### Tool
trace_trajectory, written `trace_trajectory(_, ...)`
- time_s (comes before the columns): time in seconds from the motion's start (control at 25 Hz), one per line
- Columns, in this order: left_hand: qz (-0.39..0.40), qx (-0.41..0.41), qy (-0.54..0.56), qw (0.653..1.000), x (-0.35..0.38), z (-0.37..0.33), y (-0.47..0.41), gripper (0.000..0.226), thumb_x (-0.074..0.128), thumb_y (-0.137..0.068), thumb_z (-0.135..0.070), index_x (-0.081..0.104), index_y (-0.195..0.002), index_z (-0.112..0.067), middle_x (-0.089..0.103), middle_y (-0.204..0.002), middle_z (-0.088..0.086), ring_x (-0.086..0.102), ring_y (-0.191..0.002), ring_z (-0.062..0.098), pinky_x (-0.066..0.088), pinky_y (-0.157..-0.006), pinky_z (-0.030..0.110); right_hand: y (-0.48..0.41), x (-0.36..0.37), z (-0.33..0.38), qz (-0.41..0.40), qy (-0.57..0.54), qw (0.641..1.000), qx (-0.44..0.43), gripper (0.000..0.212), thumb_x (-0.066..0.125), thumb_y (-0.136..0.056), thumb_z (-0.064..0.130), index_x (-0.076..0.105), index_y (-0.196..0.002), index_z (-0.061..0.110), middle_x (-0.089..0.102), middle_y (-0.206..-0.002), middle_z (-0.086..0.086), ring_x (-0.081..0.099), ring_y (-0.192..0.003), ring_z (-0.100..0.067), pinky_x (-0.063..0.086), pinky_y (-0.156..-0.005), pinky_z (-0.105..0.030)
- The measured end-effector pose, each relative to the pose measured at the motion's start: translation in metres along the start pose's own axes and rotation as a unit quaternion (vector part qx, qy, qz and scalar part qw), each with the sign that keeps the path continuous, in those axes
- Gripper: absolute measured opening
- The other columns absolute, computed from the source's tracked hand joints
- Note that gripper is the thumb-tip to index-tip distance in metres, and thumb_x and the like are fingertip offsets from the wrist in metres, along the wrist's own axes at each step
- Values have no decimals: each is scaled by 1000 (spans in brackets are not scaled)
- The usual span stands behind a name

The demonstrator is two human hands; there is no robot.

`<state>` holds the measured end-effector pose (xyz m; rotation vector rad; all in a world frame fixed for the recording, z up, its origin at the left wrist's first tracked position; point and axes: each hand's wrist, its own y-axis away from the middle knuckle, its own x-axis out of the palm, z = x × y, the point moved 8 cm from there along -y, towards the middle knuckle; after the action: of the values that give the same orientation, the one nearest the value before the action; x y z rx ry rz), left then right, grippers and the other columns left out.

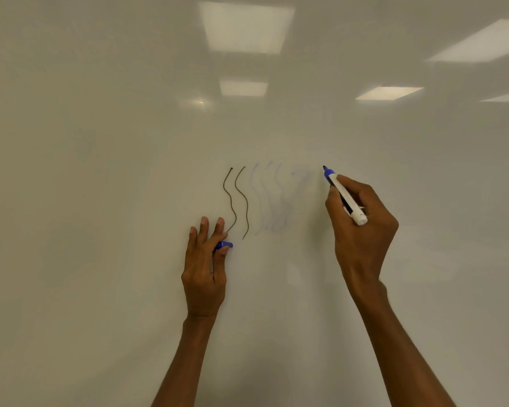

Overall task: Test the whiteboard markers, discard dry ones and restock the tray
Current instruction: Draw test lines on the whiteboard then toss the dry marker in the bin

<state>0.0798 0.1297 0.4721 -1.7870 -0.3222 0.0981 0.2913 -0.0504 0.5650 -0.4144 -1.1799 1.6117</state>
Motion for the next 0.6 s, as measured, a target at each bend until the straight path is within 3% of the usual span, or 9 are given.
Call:
trace_trajectory(0.16,-1,10,6,1000,-1,-4,-2,48,40,-105,-37,53,-135,-1,47,-145,6,24,-149,5,41,-108,48,-6,2,0,-31,99,992,-68,26,66,-88,26,74,-111,17,72,-89,3,63,-74,-16,53,-68,-43)
trace_trajectory(0.32,4,-4,6,1000,0,0,-1,50,40,-105,-39,58,-132,0,49,-145,10,24,-149,6,37,-115,38,26,3,4,-1,219,963,-159,22,68,-88,23,74,-108,17,66,-75,2,58,-66,-19,45,-62,-41)
trace_trajectory(0.4,6,-11,2,1000,1,1,1,51,40,-105,-39,61,-129,1,51,-144,14,25,-149,9,36,-116,35,37,-12,-10,-21,227,964,-140,22,70,-87,19,74,-108,16,67,-76,2,59,-67,-19,43,-62,-41)
trace_trajectory(0.6,1,-9,6,1000,1,-2,-1,51,39,-106,-39,63,-125,1,50,-143,10,25,-149,7,39,-112,41,74,-22,-28,-13,242,961,-134,21,69,-87,21,74,-105,13,67,-75,1,59,-65,-18,41,-60,-36)
